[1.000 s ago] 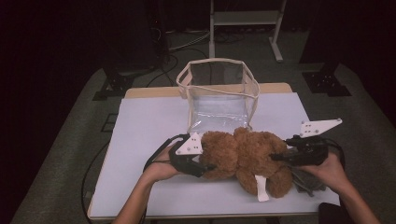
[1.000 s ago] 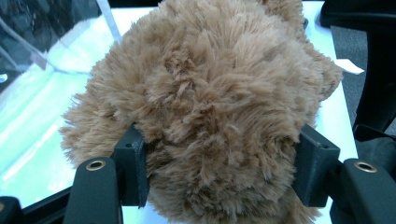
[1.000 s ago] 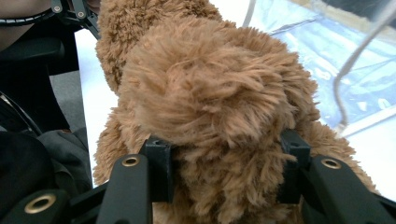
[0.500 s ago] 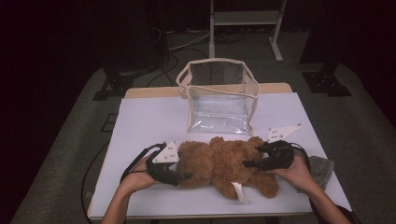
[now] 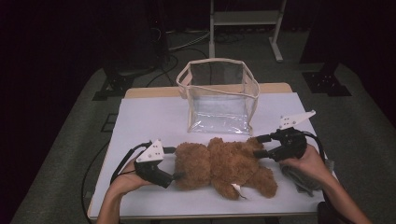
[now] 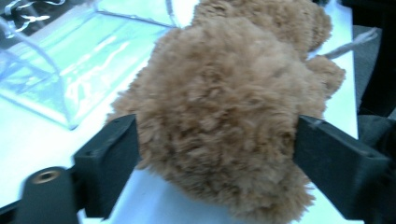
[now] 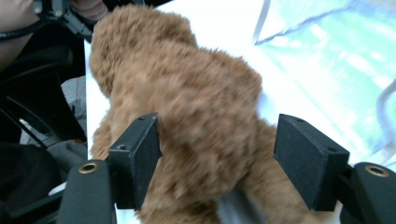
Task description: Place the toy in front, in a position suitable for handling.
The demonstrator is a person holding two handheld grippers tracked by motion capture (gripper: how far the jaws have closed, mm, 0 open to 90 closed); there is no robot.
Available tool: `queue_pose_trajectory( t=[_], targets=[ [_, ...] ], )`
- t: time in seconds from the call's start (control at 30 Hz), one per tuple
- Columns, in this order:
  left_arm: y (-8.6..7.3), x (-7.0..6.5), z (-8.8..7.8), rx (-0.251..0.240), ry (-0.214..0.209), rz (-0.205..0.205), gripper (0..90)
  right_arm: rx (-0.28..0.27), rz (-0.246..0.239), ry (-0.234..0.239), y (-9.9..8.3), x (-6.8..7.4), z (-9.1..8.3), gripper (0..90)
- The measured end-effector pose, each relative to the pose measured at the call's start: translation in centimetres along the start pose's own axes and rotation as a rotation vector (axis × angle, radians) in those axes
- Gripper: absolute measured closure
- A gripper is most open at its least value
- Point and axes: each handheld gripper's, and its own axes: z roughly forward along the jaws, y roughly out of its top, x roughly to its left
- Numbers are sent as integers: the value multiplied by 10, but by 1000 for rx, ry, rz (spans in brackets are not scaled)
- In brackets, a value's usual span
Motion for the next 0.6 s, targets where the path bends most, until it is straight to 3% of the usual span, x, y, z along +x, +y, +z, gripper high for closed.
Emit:
queue_pose_trajectory(
  t=[0.3, 0.6],
  targets=[
    [-9, 5, -10, 13, 39, -32, 77, 44, -47, -20, 45, -24, 4, 278],
    [-20, 10, -17, 15, 73, -72, 38, 63, -99, -12, 82, -33, 24, 268]
  ],
)
